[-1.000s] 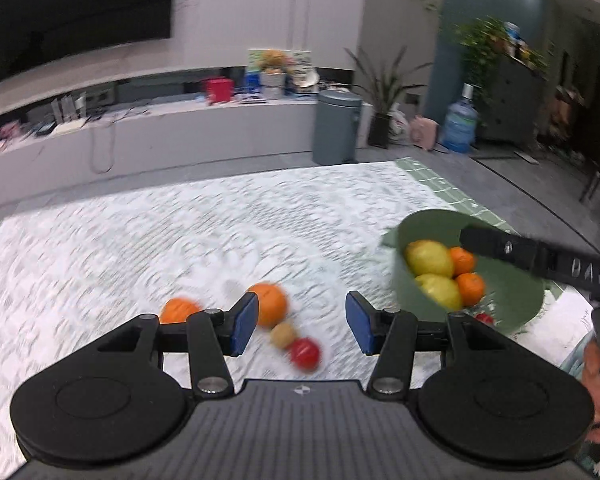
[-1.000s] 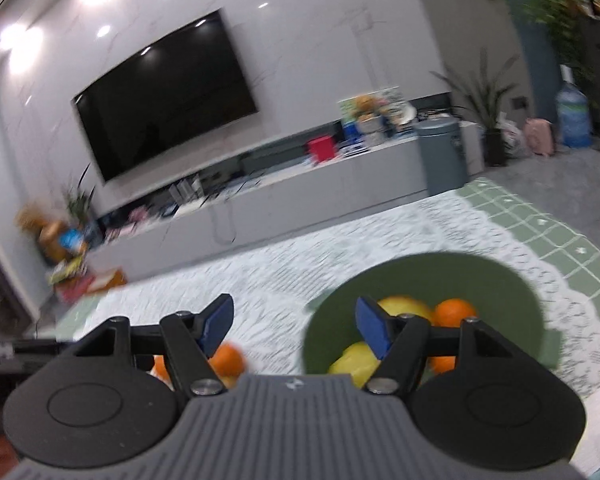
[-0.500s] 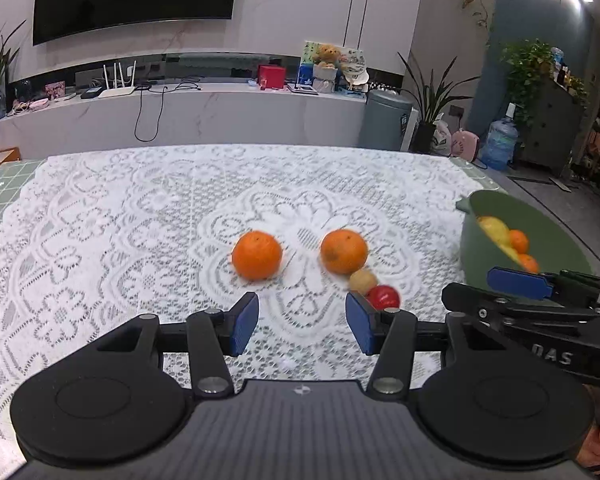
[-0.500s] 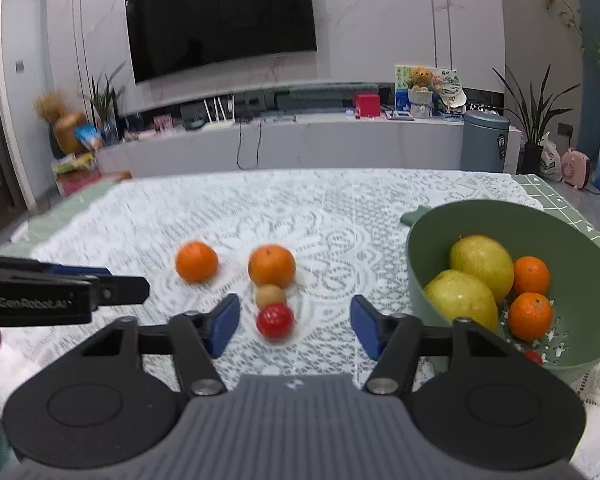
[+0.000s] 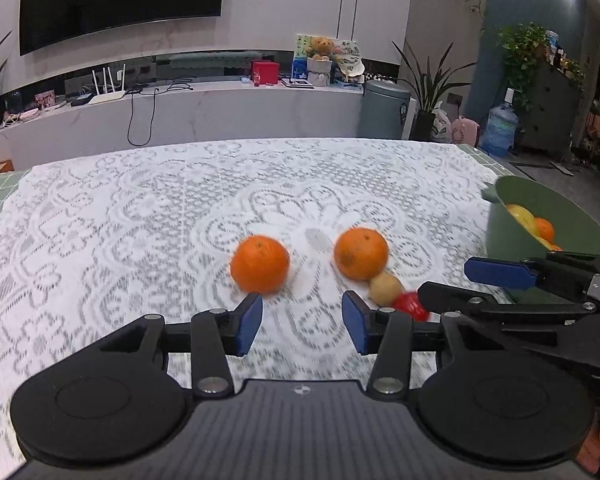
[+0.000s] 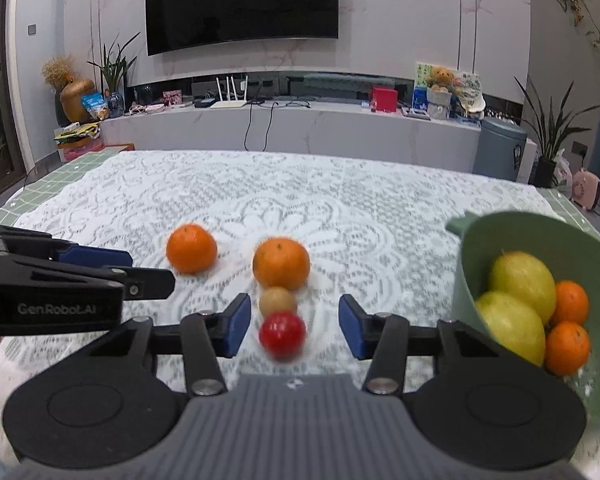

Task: Organize fruits
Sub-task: 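Grasp an orange with the left tool while the right tool grasps another orange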

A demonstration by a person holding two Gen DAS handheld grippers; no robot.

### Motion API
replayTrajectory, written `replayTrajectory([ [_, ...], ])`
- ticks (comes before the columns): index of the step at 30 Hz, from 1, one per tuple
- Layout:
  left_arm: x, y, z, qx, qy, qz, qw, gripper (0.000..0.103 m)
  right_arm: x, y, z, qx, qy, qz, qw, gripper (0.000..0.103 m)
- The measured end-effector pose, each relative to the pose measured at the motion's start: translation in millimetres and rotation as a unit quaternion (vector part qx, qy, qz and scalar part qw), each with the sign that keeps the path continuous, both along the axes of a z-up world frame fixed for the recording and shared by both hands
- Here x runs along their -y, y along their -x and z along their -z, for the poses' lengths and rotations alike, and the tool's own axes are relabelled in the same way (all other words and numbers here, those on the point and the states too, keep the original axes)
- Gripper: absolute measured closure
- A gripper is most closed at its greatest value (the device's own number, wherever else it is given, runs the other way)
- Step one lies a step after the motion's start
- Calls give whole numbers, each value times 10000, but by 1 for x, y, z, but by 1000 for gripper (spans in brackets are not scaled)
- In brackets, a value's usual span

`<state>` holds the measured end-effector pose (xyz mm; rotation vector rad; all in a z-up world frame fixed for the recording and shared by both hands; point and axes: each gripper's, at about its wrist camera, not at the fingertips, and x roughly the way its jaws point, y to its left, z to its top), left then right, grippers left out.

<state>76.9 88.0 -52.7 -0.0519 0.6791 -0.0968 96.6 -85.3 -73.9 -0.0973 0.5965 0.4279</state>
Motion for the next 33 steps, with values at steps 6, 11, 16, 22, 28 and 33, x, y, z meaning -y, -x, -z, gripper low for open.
replayTrajectory([
  [6, -9, -24, 6, -50, 6, -94, 9999, 48, -12, -21, 5, 38, 148, 32, 9999, 55],
  [11, -14, -39, 15, -158, -18, -130, 9998, 48, -18, -40, 11, -121, 151, 13, 9998, 55],
  [16, -18, -48, 21, -209, 49, -174, 9996, 47, -24, -54, 18, -264, 139, -51, 9995, 54],
  [22, -25, -55, 26, -225, 252, -289, 9990, 45, -30, -62, 22, -170, 163, -128, 9996, 53],
  [28, -33, -61, 28, -230, 615, -317, 9973, 44, -29, -68, 23, -252, 48, -236, 9994, 53],
  [33, -35, -64, 32, -322, 777, -246, 9961, 44, -31, -69, 27, -285, 72, -475, 9984, 54],
])
